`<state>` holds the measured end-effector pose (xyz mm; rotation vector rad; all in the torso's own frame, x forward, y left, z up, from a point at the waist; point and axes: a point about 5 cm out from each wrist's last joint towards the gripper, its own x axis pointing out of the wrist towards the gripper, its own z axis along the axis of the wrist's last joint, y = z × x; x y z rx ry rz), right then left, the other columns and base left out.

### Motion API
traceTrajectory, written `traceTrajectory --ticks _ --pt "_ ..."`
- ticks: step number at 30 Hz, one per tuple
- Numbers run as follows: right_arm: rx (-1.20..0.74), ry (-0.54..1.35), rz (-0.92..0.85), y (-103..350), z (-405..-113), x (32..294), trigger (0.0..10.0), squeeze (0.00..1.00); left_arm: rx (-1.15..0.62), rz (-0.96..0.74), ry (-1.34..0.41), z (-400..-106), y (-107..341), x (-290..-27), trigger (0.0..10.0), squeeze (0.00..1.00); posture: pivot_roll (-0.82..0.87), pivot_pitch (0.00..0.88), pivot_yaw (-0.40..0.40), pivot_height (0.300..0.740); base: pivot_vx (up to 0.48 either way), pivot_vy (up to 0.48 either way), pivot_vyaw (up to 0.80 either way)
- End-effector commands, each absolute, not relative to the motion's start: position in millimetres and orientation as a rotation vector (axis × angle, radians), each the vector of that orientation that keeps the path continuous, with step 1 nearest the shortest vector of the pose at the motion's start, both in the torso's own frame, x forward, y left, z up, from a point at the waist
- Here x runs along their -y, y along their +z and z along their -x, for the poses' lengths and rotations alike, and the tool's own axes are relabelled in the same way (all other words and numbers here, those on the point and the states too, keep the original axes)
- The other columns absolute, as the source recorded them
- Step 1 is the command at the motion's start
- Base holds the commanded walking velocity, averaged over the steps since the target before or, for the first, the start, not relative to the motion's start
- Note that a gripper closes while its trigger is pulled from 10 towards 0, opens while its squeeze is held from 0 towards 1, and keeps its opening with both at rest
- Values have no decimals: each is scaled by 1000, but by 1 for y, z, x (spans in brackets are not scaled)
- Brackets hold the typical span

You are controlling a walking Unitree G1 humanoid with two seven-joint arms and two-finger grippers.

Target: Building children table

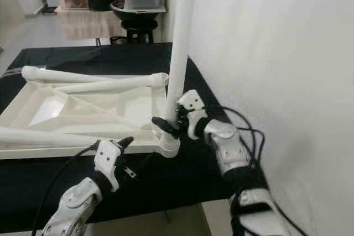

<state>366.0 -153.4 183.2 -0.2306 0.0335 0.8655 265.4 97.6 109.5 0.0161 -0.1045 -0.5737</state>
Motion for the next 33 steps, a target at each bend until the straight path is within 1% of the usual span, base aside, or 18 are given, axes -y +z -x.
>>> traceTrajectory --ticks 1,2,4,5,9,19,21,23,24,25,26,27,28,29,30,31,32,33 --pt "-22 894 195 188 -368 158 10000 0 110 3 -571 -264 109 -97 10000 0 7 0 -74 740 0 0 0" --pt "-24 920 182 191 -369 158 9647 0 109 3 -572 -264 109 -97 10000 0 7 0 -74 740 0 0 0" --pt "-27 941 162 193 -371 159 9647 0 108 4 -573 -264 109 -97 10000 0 7 0 -74 740 0 0 0" --pt "-31 947 128 196 -373 160 0 0 103 8 -578 -263 108 -96 10000 0 10 0 -78 740 0 0 0" --pt "-47 960 60 198 -378 165 0 0 88 18 -593 -260 105 -95 10000 0 10 0 -78 740 0 0 0" --pt "-78 962 57 181 -371 178 0 0 69 24 -606 -256 101 -94 10000 0 3 0 -72 740 0 0 0" --pt "-96 925 56 176 -369 181 0 0 63 34 -611 -256 100 -94 10000 0 -9 0 -65 740 0 0 0" --pt "-141 795 38 156 -362 177 0 0 57 48 -615 -255 100 -95 10000 0 -20 0 -68 740 0 0 0" --pt "-92 514 30 146 -363 175 0 0 55 50 -617 -255 100 -96 10000 0 -28 0 -71 740 0 0 0" --pt "-6 129 -102 136 -355 174 0 0 55 49 -618 -256 100 -96 10000 0 -32 0 -70 740 0 0 0" --pt "-87 113 -8 105 -328 143 0 0 54 48 -618 -257 101 -96 10000 0 -32 0 -50 740 0 0 0" --pt "-87 113 -8 105 -328 143 0 0 54 48 -618 -257 101 -96 10000 0 -32 0 -50 740 0 0 0" --pt "-135 142 57 89 -306 119 0 0 54 47 -619 -258 101 -96 10000 0 -32 0 -50 740 0 0 0" --pt "-41 233 146 105 -306 106 0 0 51 26 -624 -259 101 -95 10000 0 -44 0 -57 740 0 0 0" --pt "-41 233 146 105 -306 106 0 0 51 26 -624 -259 101 -95 10000 0 -44 0 -57 740 0 0 0" --pt "-55 333 211 103 -308 98 0 0 52 17 -628 -259 101 -94 10000 0 -18 0 -77 740 0 0 0" --pt "-55 333 211 103 -308 98 0 0 52 17 -628 -259 101 -94 10000 0 -18 0 -77 740 0 0 0" --pt "0 355 226 114 -318 101 0 0 51 27 -628 -259 101 -95 10000 0 -21 0 -68 740 0 0 0"
